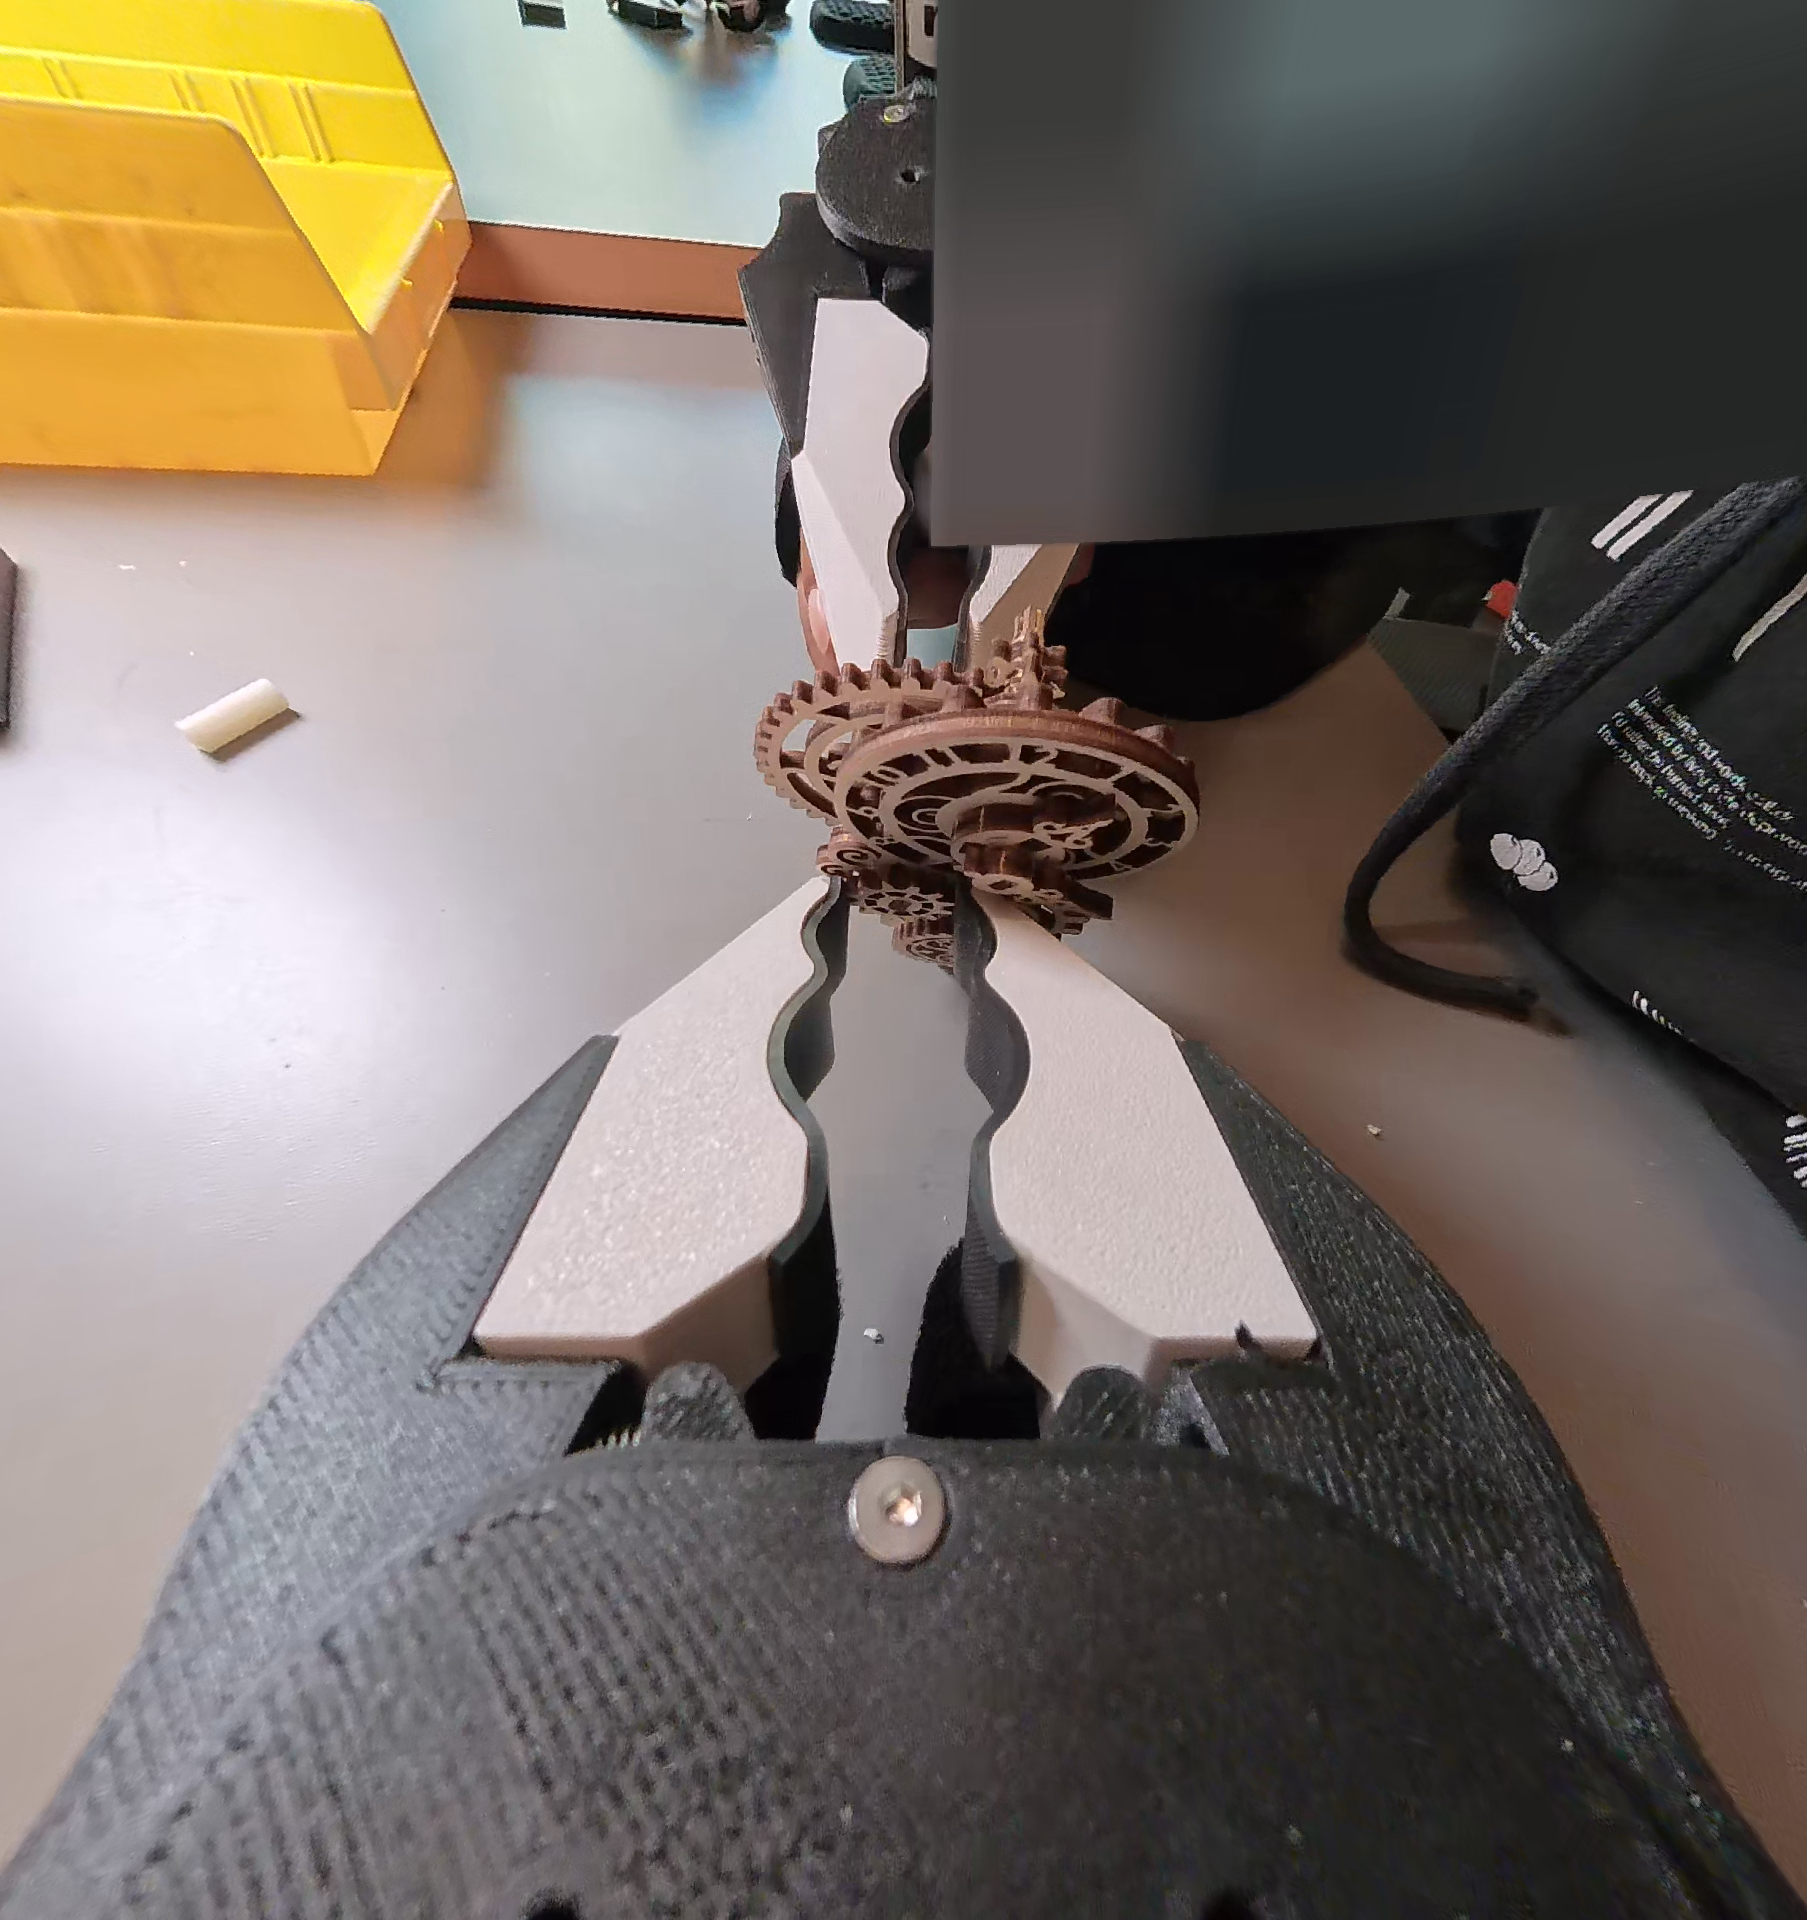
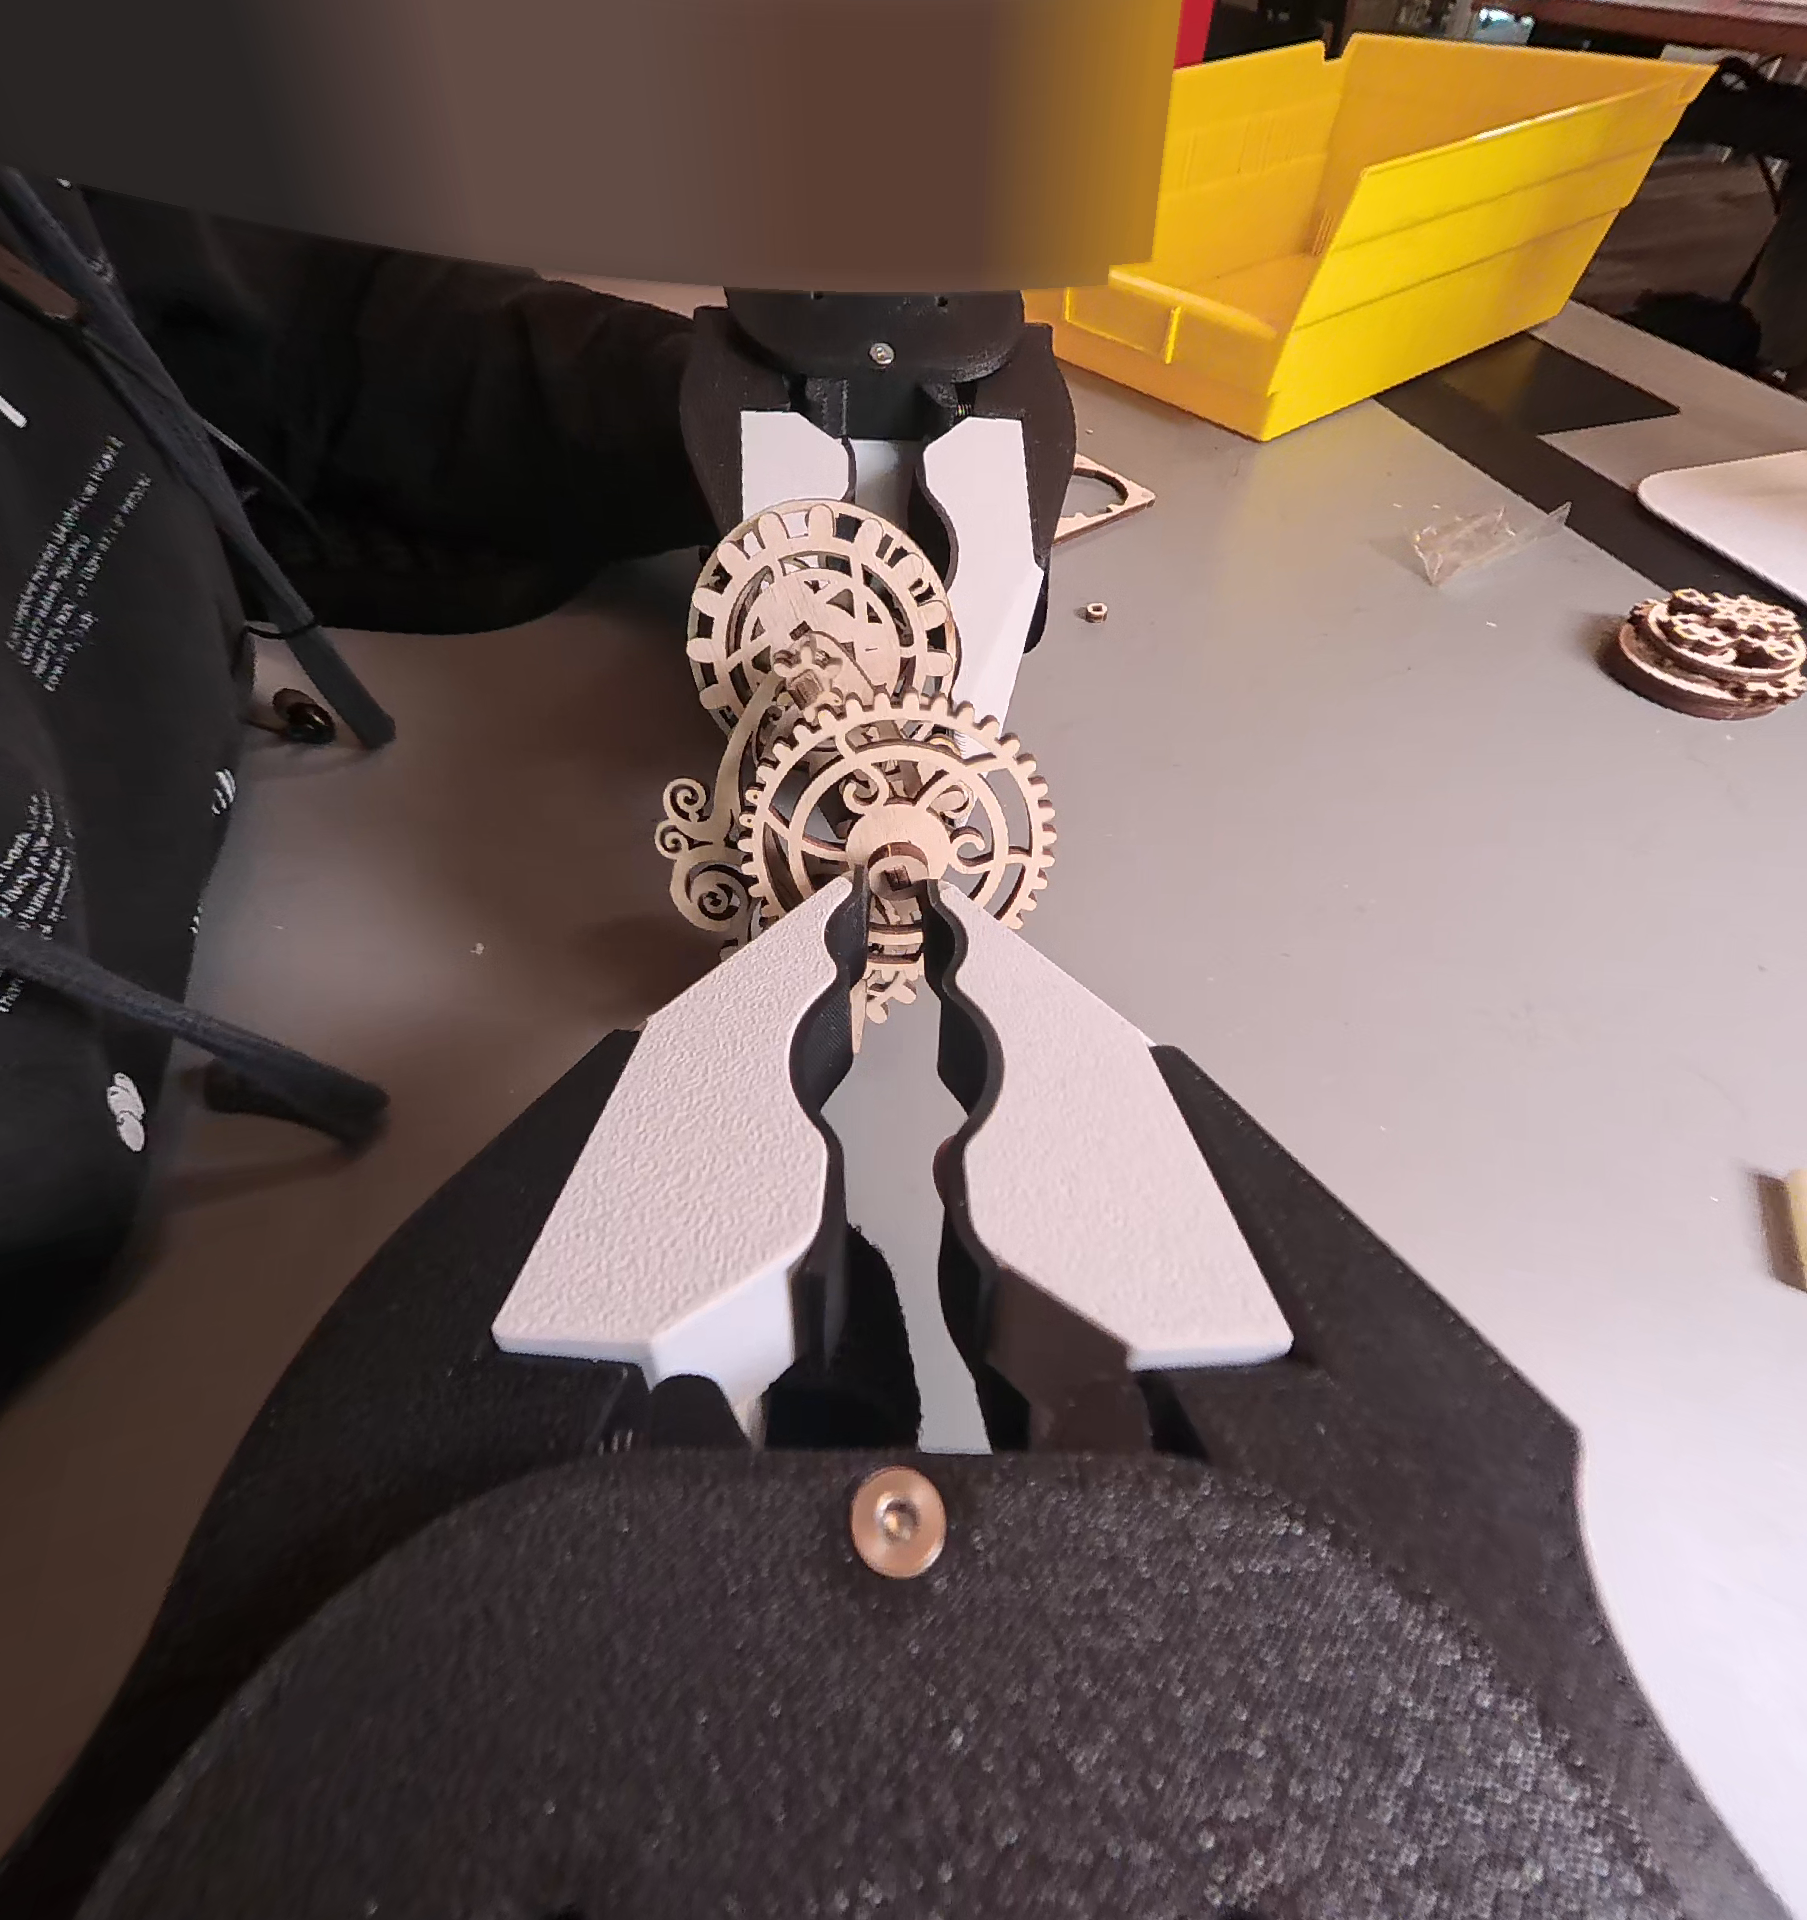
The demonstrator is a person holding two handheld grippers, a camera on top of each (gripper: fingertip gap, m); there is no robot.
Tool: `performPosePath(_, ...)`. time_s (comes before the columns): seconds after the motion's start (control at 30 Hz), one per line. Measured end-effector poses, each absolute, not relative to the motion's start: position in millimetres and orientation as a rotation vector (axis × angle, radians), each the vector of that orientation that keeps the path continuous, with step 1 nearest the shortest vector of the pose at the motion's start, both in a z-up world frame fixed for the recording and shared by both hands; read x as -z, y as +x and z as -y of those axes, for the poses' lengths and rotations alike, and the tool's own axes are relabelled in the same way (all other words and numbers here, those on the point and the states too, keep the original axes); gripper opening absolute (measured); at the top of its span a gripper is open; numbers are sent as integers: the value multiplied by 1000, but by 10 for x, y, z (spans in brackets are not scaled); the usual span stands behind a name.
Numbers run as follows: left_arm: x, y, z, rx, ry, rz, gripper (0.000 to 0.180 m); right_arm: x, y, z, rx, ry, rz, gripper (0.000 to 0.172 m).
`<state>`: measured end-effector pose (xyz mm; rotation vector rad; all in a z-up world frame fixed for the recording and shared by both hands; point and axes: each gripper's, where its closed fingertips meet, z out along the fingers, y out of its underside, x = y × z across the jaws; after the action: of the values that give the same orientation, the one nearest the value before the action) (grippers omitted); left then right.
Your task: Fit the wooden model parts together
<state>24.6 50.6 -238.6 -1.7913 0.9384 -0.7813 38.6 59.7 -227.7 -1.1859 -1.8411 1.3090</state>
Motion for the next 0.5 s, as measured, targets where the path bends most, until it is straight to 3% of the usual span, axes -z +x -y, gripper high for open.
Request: performPosePath(0.5, 2422, 236, -497, 838, -1828, -928, 18, 2210, 377, -614, -1448, -1226, 1768, 10)
